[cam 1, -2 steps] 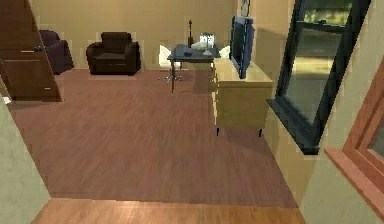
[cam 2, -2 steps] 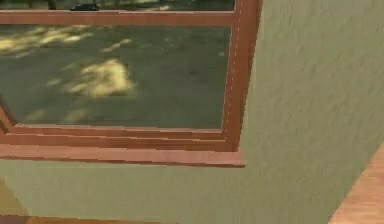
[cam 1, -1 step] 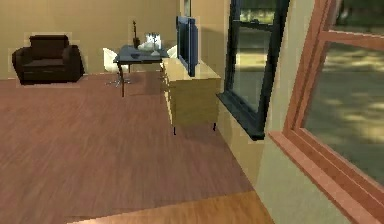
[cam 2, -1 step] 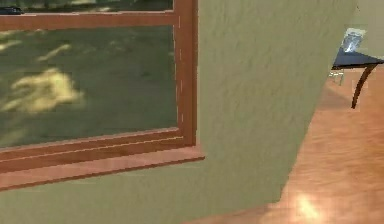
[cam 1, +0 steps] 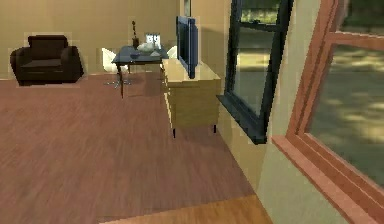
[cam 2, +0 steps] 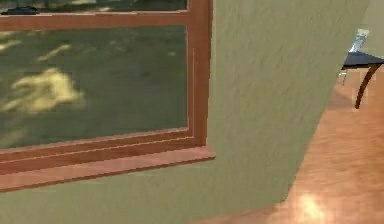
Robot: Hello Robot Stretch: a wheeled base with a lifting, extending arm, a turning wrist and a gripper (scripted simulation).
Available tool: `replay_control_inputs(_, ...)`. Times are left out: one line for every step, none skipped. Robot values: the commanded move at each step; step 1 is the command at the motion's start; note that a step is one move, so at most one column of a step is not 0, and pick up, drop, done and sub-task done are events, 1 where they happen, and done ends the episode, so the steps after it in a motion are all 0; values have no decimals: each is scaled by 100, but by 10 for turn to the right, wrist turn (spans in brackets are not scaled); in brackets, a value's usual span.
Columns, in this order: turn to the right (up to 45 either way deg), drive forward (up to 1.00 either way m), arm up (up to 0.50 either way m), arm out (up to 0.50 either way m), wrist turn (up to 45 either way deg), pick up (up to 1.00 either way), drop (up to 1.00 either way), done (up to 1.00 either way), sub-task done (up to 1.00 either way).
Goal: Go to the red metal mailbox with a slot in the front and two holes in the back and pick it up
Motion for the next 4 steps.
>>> replay_control_inputs(-330,0,0,0,0,0,0,0,0)
replay_control_inputs(0,100,0,0,0,0,0,0,0)
replay_control_inputs(-30,0,0,0,0,0,0,0,0)
replay_control_inputs(0,55,0,0,0,0,0,0,0)
